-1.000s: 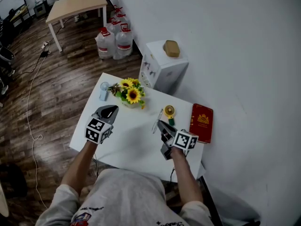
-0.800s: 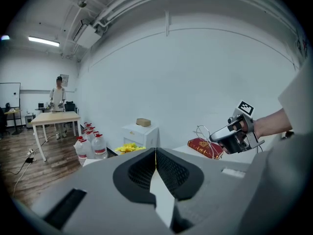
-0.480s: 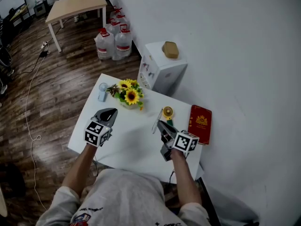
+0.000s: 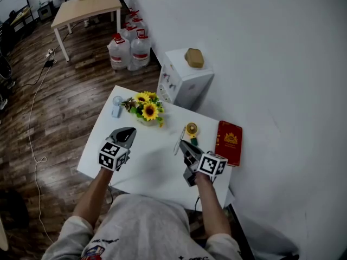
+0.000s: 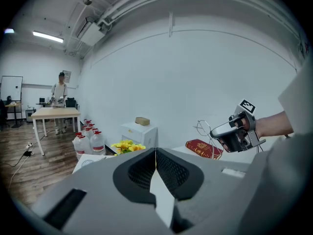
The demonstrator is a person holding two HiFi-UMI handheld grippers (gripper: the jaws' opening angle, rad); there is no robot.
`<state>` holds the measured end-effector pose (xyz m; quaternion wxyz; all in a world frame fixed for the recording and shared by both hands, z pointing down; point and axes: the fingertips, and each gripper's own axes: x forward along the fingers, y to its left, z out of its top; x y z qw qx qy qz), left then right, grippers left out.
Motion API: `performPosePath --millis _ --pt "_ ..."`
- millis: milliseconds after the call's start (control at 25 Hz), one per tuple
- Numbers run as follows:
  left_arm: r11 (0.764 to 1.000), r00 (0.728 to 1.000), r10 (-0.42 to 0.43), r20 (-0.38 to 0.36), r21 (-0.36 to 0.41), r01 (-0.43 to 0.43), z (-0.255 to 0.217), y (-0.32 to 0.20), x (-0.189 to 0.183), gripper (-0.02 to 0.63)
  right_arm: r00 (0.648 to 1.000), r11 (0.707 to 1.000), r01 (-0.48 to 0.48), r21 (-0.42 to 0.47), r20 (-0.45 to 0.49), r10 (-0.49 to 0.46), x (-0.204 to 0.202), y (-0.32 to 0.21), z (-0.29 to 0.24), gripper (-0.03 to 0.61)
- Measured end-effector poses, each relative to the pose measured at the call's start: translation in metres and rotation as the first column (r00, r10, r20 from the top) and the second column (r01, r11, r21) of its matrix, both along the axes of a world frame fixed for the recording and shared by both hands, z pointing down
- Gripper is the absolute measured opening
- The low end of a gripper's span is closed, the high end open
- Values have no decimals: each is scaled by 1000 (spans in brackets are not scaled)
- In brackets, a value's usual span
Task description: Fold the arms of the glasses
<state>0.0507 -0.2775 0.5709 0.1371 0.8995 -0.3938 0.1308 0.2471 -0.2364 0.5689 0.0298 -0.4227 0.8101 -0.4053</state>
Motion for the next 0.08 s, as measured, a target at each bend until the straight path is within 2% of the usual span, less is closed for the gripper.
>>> performPosePath --millis 80 --pt "1000 1000 1 -1 -3 -1 2 2 1 8 1000 1000 3 0 -2 -3 1 2 1 9"
